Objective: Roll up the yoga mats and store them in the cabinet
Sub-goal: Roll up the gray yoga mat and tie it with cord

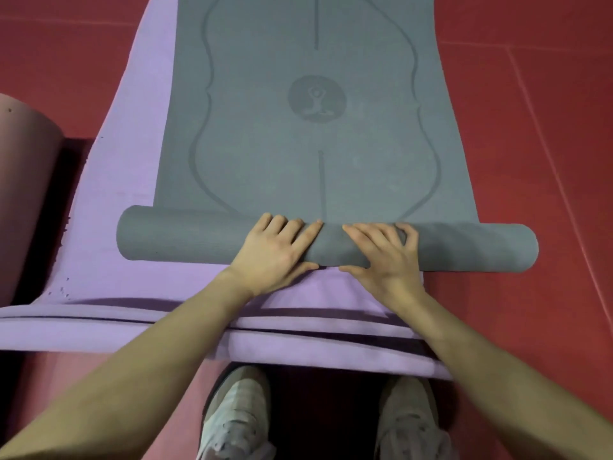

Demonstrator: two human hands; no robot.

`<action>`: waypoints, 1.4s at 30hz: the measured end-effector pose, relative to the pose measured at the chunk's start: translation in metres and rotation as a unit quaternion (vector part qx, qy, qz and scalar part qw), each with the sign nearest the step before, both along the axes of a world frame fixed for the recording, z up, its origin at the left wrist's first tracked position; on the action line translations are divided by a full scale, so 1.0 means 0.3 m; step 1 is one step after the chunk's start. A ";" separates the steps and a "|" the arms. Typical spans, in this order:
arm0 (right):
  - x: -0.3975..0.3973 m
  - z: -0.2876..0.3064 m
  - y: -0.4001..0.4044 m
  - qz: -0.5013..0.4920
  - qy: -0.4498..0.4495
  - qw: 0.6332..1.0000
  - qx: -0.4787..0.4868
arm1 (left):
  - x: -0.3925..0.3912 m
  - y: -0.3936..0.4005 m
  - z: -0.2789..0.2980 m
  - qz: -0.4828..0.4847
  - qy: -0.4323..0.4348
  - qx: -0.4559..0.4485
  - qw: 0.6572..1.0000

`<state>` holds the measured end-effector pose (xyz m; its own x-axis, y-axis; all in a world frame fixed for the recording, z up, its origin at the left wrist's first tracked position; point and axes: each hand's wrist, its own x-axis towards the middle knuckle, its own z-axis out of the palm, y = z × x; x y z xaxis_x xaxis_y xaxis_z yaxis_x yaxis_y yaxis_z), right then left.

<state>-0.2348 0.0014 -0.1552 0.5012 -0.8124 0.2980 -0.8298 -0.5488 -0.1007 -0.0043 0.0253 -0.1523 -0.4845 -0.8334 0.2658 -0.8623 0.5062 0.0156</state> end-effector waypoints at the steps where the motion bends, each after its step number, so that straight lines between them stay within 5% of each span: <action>1: -0.007 0.000 0.027 0.001 -0.006 1.000 -0.003 | -0.005 0.026 -0.001 0.000 0.002 -0.001 1.000; 12: -0.057 0.017 0.246 0.011 -0.045 0.998 0.033 | -0.046 0.248 -0.005 -0.001 0.022 0.009 1.000; 17: -0.041 0.044 0.202 -0.009 0.008 0.993 0.117 | -0.029 0.199 -0.001 0.008 0.035 0.070 0.997; 23: -0.002 0.055 0.181 -0.032 0.027 0.994 0.102 | -0.006 0.086 0.031 0.020 -0.005 0.158 0.987; 28: 0.014 0.061 0.124 -0.050 0.038 0.987 0.149 | -0.011 0.070 0.024 0.012 -0.014 0.098 0.995; 33: 0.032 0.043 0.025 -0.056 0.077 0.991 0.096 | -0.087 0.135 0.006 0.129 -0.012 0.036 0.991; 42: 0.074 0.038 0.091 -0.074 -0.024 0.996 0.042 | -0.067 -0.022 0.063 0.162 0.039 0.174 0.971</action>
